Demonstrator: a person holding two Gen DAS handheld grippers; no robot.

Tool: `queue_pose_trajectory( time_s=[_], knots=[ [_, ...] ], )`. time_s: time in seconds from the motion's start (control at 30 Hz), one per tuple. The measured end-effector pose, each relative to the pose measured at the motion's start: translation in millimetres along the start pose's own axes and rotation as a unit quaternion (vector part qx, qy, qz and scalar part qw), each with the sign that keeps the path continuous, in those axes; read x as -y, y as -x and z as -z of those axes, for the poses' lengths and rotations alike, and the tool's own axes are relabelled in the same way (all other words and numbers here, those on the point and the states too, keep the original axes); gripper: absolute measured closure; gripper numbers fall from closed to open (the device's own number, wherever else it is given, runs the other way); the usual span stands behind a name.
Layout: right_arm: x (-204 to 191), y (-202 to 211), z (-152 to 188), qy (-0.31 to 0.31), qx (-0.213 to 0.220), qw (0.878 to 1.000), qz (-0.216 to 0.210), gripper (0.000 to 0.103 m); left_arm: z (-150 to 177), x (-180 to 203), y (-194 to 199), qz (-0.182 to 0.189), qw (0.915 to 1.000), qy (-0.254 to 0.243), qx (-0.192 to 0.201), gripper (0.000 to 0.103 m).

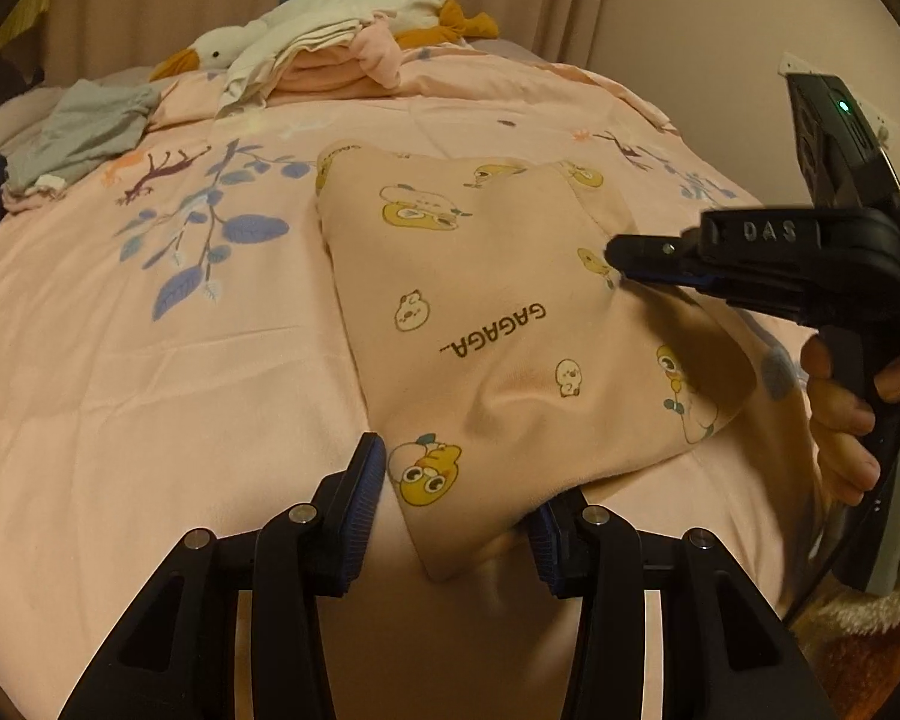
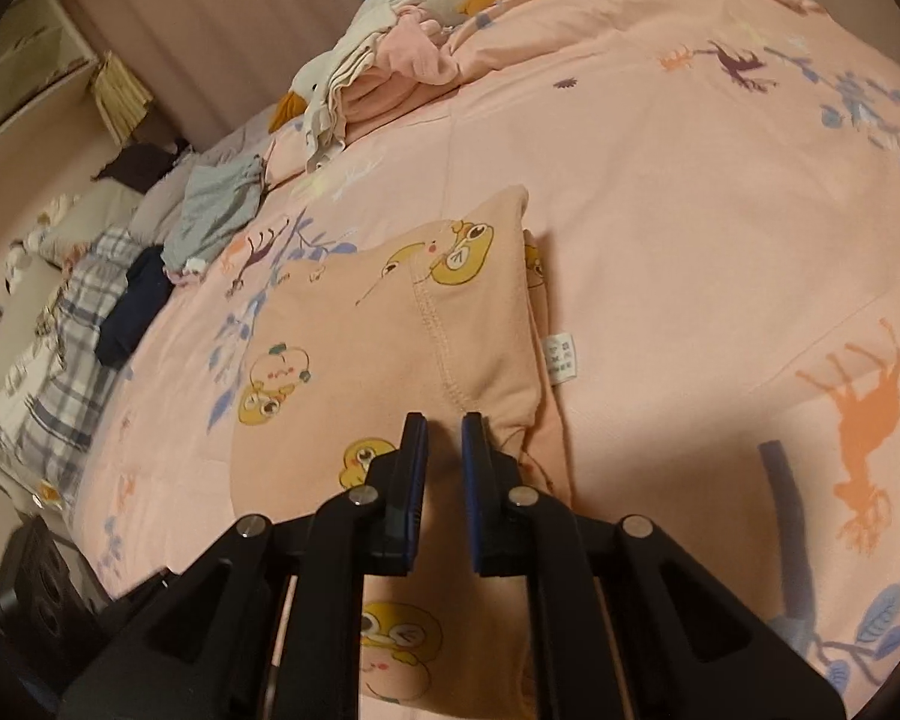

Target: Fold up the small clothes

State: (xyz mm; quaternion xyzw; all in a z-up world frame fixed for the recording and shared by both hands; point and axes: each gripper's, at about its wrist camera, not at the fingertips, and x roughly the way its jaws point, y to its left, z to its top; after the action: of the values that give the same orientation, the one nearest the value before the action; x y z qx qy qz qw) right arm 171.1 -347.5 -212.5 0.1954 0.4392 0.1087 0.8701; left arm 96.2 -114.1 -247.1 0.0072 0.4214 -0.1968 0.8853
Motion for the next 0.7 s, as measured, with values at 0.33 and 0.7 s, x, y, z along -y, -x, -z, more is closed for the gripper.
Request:
queue_pose_trajectory(
  time_s=[0.33, 0.7],
  knots=[
    [20, 44, -2, -0.026, 0.025, 0.997, -0.067, 0.014, -22, -28, 11, 0.072, 0.9939, 0.084, -0.009, 0.031],
    [71, 11, -35, -0.167, -0.053, 0.978, -0.115, 0.012, -49, -93, 5, 0.177, 0.9506, 0.253, -0.029, 0.027]
  ],
)
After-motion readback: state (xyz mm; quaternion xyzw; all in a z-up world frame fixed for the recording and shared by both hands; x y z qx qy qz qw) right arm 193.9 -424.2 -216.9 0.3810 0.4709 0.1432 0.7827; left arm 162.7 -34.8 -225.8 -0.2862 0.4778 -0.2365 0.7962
